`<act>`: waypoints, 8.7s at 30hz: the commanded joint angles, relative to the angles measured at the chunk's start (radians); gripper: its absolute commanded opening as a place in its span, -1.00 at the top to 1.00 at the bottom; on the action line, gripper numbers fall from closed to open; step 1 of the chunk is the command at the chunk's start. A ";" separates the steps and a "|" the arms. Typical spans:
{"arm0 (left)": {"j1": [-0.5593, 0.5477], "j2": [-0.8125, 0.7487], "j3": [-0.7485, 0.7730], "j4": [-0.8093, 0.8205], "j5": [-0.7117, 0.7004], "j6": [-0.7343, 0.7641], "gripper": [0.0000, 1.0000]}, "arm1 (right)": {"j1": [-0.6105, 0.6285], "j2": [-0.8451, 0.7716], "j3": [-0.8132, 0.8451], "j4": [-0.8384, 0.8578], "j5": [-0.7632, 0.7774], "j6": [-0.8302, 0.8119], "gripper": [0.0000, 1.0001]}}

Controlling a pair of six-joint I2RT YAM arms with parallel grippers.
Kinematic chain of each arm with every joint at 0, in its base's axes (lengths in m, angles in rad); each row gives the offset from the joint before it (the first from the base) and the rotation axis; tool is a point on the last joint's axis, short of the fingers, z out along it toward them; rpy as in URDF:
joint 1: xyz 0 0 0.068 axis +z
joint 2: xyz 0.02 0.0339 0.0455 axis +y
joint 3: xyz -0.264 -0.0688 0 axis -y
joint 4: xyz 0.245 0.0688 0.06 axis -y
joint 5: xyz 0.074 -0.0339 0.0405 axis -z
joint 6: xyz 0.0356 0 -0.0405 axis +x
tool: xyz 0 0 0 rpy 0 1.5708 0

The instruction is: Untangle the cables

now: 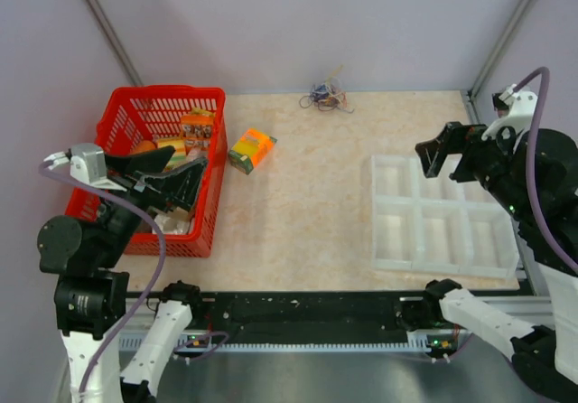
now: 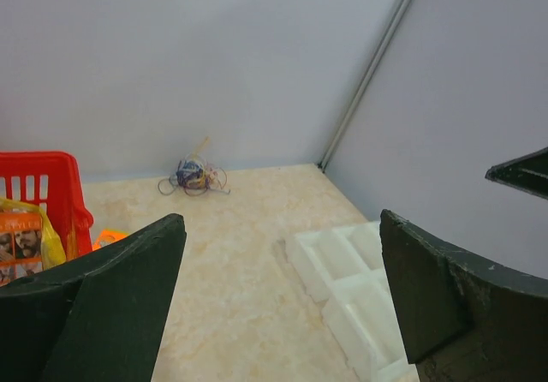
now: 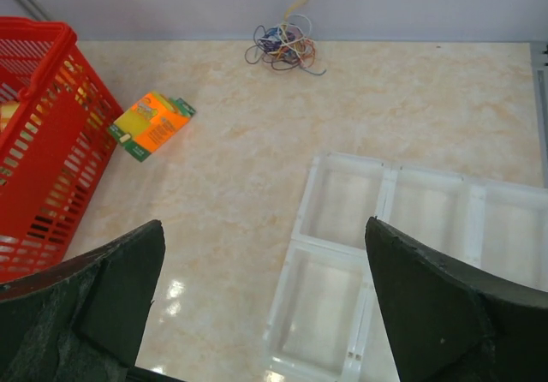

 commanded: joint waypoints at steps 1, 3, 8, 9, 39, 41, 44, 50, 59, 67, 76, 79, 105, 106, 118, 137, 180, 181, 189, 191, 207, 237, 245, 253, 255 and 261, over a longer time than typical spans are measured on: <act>0.003 0.024 -0.043 -0.005 0.053 0.016 -0.98 | 0.008 0.082 -0.028 0.120 -0.092 0.064 -0.98; 0.002 0.039 -0.049 0.002 0.075 0.018 -0.97 | 0.008 0.137 -0.069 0.231 -0.123 0.095 -0.98; -0.030 0.041 -0.098 0.014 0.083 0.016 -0.98 | 0.008 0.283 -0.242 0.654 -0.085 0.179 -0.98; -0.041 0.037 -0.112 0.021 0.081 0.007 -0.97 | 0.008 0.322 -0.273 0.750 -0.058 0.193 -0.98; -0.231 0.043 -0.316 0.036 0.089 -0.021 -0.97 | -0.076 1.802 0.776 1.020 0.094 0.241 0.12; -0.233 0.053 -0.312 0.036 0.098 -0.027 -0.97 | -0.078 1.802 0.800 1.002 0.078 0.238 0.45; -0.234 0.066 -0.302 0.045 0.113 -0.038 -0.95 | -0.080 1.747 0.798 0.890 0.024 0.277 1.00; -0.234 0.098 -0.287 0.073 0.115 -0.039 -0.95 | -0.021 1.269 0.266 0.862 -0.120 0.299 1.00; -0.251 0.194 -0.363 0.151 0.242 -0.171 -0.67 | 0.114 0.635 -0.578 0.897 -0.436 0.354 1.00; -0.532 0.240 -0.418 0.191 0.003 -0.199 -0.69 | 0.213 0.407 -0.908 1.024 -0.708 0.354 0.20; -0.690 0.383 -0.396 0.082 -0.129 -0.137 -0.17 | 0.209 0.058 -1.009 0.796 -0.499 0.262 -0.42; -0.734 0.437 -0.439 0.112 -0.189 -0.162 0.05 | 0.209 0.093 -1.023 0.843 -0.515 0.280 -0.12; -0.807 0.642 -0.674 0.324 -0.408 -0.237 -0.54 | 0.206 0.479 -0.986 1.164 -0.691 0.446 1.00; -0.807 0.656 -0.671 0.324 -0.423 -0.237 -0.60 | 0.203 0.463 -0.990 1.166 -0.700 0.463 1.00; -0.803 0.829 -0.612 0.318 -0.611 -0.271 -0.34 | 0.178 0.048 -1.103 1.368 -0.898 0.879 1.00; -0.805 0.643 -0.704 0.219 -0.737 -0.325 0.93 | -0.017 0.053 -0.431 0.840 -0.817 0.570 1.00; -0.805 0.592 0.773 -0.018 -0.386 0.189 1.00 | 0.311 0.085 -0.945 1.122 -0.704 0.071 -0.72; -0.805 0.592 0.773 -0.018 -0.396 0.186 1.00 | 0.353 0.093 -0.957 1.220 -0.717 0.058 -0.79; -0.805 0.578 0.779 -0.012 -0.405 0.166 1.00 | 0.554 0.367 -0.862 1.521 -0.402 -0.034 -0.80; -0.805 0.570 0.779 -0.016 -0.416 0.168 1.00 | 0.572 0.418 -0.842 1.547 -0.415 -0.003 -0.79; -0.805 0.514 0.706 -0.057 -0.518 0.202 1.00 | 0.672 0.495 -0.772 1.534 -0.041 -0.002 1.00; -0.765 0.429 -0.104 0.234 -0.263 -0.114 1.00 | 0.442 0.131 -0.158 0.650 -0.119 0.098 1.00; -0.767 0.697 -0.071 0.458 -0.016 -0.228 1.00 | 0.361 -0.004 -0.337 0.468 0.243 0.075 1.00; -0.777 1.232 0.301 0.362 -0.037 -0.131 1.00 | -0.056 -0.016 -0.532 0.438 0.069 0.181 1.00; -0.782 1.352 0.403 0.328 -0.067 -0.098 1.00 | -0.124 0.019 -0.565 0.463 0.032 0.185 1.00; -0.779 1.636 0.668 0.199 -0.135 -0.090 1.00 | -0.267 0.082 -0.695 0.608 -0.013 0.190 1.00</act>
